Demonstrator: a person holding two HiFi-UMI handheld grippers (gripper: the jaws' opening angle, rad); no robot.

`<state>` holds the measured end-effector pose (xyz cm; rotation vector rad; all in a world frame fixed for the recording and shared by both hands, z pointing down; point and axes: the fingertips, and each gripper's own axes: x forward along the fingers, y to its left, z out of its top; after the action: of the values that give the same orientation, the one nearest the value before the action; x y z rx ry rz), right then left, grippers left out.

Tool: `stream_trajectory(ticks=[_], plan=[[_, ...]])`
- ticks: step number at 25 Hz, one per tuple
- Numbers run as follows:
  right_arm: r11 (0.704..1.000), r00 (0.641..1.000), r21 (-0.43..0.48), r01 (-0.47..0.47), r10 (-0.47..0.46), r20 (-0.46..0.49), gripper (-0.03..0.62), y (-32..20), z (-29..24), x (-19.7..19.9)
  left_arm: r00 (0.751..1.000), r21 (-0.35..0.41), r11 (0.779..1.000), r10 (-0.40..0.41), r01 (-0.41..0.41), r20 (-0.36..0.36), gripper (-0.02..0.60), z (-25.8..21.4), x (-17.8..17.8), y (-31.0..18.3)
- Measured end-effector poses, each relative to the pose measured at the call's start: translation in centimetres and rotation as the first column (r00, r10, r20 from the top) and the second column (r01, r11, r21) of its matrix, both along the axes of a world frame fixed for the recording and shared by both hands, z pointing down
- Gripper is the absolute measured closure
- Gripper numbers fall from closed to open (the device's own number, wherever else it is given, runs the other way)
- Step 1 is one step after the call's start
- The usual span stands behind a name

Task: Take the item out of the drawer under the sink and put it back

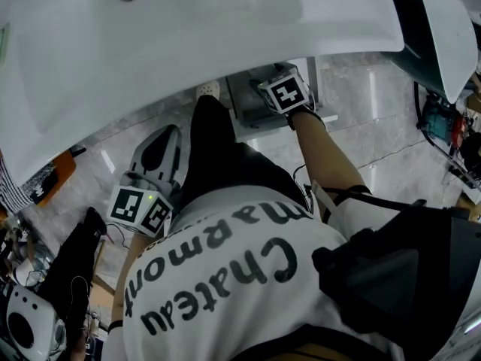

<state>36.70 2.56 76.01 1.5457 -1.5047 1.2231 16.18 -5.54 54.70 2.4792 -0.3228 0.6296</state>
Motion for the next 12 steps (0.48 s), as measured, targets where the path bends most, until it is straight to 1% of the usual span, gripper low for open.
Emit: stream_trajectory(ticks=[7, 12], plan=[[0.997, 0.998, -0.06, 0.039, -0.042, -0.04, 0.255, 0.2, 1.0, 0.0, 1.0, -0.006, 1.0, -0.019, 0.019, 0.007, 0.574, 0.3, -0.2, -0.4], [0.998, 0.999, -0.063, 0.004, -0.007, -0.045, 0.255, 0.1, 1.3, 0.4, 1.0, -0.01, 1.0, -0.021, 0.021, 0.01, 0.574, 0.4, 0.0, -0.6]])
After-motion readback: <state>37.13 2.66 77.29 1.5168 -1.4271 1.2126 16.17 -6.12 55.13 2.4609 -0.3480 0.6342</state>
